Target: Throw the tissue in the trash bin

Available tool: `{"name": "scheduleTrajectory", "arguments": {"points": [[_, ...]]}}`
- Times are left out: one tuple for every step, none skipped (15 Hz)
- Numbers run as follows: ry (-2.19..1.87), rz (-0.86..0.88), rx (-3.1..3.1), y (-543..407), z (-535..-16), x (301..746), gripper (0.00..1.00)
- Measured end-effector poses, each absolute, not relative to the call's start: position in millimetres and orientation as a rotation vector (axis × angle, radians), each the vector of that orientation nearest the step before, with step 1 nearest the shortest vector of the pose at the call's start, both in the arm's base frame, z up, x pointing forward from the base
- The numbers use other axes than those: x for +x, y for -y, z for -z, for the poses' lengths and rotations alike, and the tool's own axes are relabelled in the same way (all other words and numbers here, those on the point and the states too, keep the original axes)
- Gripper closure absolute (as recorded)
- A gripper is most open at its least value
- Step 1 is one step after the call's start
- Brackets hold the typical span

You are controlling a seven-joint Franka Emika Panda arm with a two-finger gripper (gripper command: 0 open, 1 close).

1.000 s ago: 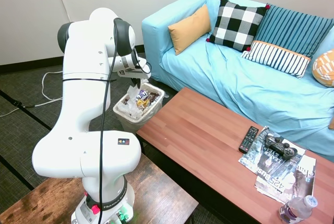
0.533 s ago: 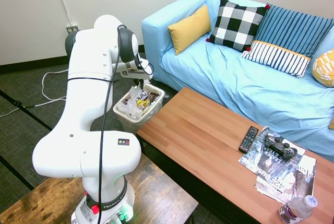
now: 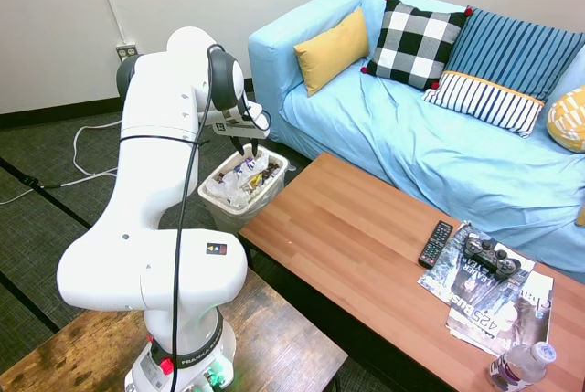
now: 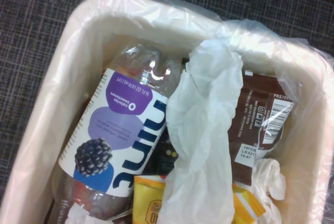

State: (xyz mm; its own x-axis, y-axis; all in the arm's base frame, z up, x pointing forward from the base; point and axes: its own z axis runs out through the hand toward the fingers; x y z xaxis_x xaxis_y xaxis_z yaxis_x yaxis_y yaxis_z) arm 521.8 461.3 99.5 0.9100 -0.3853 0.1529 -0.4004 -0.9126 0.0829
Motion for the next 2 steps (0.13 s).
{"name": "scheduleTrajectory", "arguments": {"points": [[0.613,-0.201,2.958,-460.7,-99.8,522.2,0.00],[0.616,-0.197,2.954,-459.8,-100.5,522.5,0.00]]}}
